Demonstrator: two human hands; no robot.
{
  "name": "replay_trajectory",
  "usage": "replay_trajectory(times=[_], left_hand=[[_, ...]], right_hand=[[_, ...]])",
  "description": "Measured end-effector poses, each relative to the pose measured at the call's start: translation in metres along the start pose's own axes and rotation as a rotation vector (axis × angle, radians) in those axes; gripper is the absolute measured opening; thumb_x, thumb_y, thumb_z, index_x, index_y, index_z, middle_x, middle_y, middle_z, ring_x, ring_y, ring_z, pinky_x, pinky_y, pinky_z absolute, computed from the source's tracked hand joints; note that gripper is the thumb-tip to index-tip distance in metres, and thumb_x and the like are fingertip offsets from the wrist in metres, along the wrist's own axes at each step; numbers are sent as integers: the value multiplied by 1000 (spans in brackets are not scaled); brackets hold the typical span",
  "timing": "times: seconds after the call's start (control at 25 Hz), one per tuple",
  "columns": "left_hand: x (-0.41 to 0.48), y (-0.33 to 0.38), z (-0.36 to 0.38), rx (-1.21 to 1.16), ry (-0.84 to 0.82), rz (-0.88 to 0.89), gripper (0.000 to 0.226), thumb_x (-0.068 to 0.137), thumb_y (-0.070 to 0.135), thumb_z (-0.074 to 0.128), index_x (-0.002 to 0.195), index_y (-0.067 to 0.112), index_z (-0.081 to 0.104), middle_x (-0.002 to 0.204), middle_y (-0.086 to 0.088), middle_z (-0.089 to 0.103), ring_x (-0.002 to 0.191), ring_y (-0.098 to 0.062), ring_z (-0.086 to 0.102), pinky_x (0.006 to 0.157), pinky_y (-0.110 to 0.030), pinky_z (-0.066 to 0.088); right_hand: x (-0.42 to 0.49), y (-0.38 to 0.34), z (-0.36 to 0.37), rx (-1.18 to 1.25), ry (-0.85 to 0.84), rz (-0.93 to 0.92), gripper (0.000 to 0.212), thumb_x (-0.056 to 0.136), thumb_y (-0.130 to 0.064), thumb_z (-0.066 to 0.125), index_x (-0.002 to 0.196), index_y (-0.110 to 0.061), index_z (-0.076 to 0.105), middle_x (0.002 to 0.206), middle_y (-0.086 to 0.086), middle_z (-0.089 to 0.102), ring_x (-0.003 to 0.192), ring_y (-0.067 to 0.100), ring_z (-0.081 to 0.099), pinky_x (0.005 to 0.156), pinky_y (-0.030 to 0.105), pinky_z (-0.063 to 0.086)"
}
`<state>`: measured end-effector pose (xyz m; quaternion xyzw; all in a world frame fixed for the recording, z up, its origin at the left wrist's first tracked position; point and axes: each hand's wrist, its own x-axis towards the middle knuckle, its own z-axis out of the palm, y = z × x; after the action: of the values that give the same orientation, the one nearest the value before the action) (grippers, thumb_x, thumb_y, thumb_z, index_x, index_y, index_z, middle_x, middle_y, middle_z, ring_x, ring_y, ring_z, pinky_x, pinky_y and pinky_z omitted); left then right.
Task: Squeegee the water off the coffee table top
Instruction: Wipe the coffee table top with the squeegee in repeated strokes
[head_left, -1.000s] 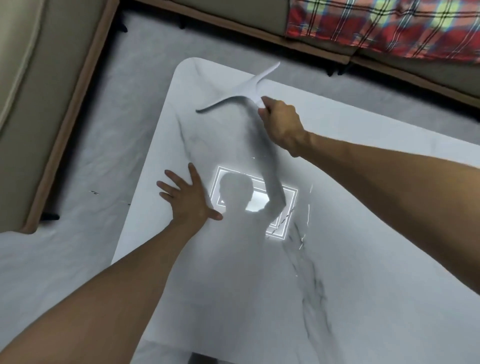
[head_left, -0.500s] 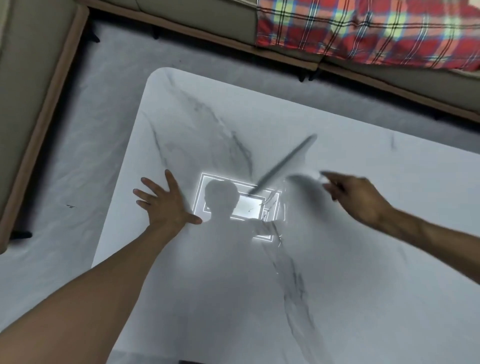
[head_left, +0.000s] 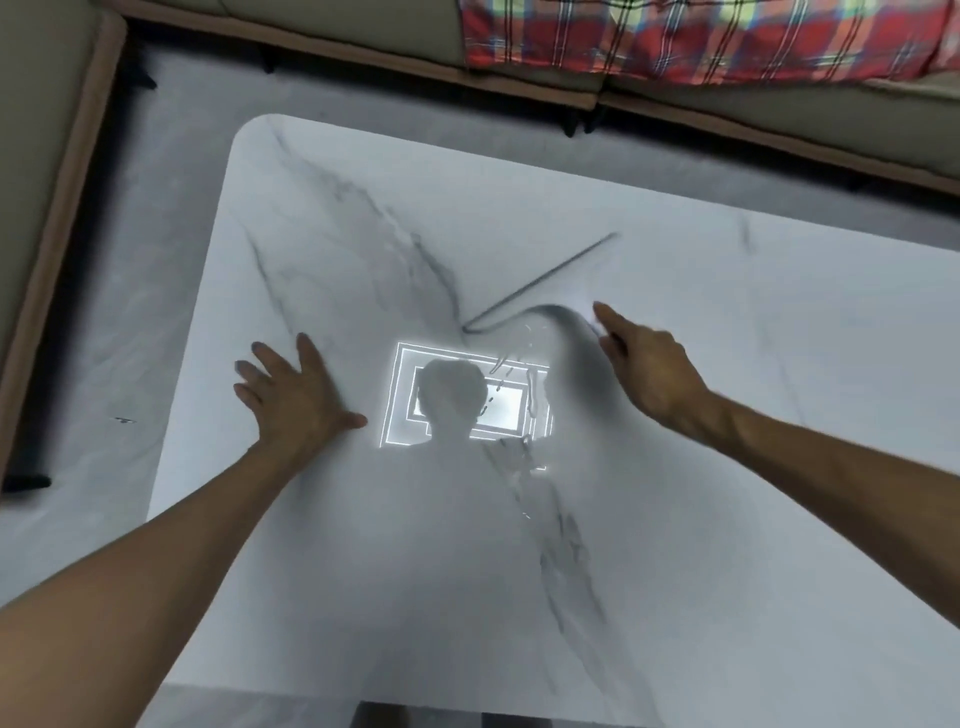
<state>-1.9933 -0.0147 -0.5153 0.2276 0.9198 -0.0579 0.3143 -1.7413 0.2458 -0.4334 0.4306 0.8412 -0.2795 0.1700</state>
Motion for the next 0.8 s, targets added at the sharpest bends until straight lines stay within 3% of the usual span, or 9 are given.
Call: replay_trajectory(times=[0.12, 0.24, 0.4, 0.56, 0.64, 0.8], left_hand=[[-29, 46, 16, 80, 7, 219, 144, 47, 60, 86, 152, 13, -2, 154, -35, -3, 140, -58, 4, 112, -64, 16], [-37, 77, 29, 192, -97, 337, 145, 56, 52, 87, 152, 10, -15, 155, -29, -21, 137, -64, -5, 113, -68, 9], [-29, 77, 28, 283, -100, 318, 150, 52, 54, 87, 151, 13, -18, 155, -28, -24, 135, -67, -6, 111, -72, 8], [-21, 77, 26, 261, -124, 317, 160, 43, 58, 89, 149, 17, -25, 153, -29, -28, 134, -67, -12, 108, -73, 5], [-18, 76, 26, 241, -162, 318, 161, 43, 58, 89, 147, 19, -28, 152, -28, -31, 134, -66, -15, 109, -73, 6], [-16, 75, 26, 242, -166, 324, 161, 44, 58, 89, 147, 18, -28, 151, -29, -32, 134, -66, -16, 110, -73, 10]], right_hand=[[-55, 39, -7, -33, -75, 86, 45, 101, -41, 31, 146, -36, 33, 107, 11, 69, 96, 38, 61, 83, 42, 50], [-42, 51, -26, 56, 3, 75, 43, 100, -44, 33, 141, -36, 41, 94, 1, 69, 88, 30, 62, 81, 39, 50], [55, 26, -49, 273, 207, 122, 42, 99, -30, 36, 140, -27, 42, 117, 15, 64, 86, 29, 54, 88, 53, 51], [98, 4, -52, 362, 226, 241, 31, 94, -21, 31, 117, -18, 52, 97, 15, 60, 75, 33, 56, 82, 52, 54], [79, 9, -42, 291, 189, 212, 31, 96, -21, 32, 120, -17, 51, 94, 14, 59, 80, 36, 58, 84, 52, 53], [-6, 39, -18, 153, 107, 169, 42, 102, -25, 35, 144, -19, 38, 118, 19, 64, 106, 42, 57, 92, 47, 46]])
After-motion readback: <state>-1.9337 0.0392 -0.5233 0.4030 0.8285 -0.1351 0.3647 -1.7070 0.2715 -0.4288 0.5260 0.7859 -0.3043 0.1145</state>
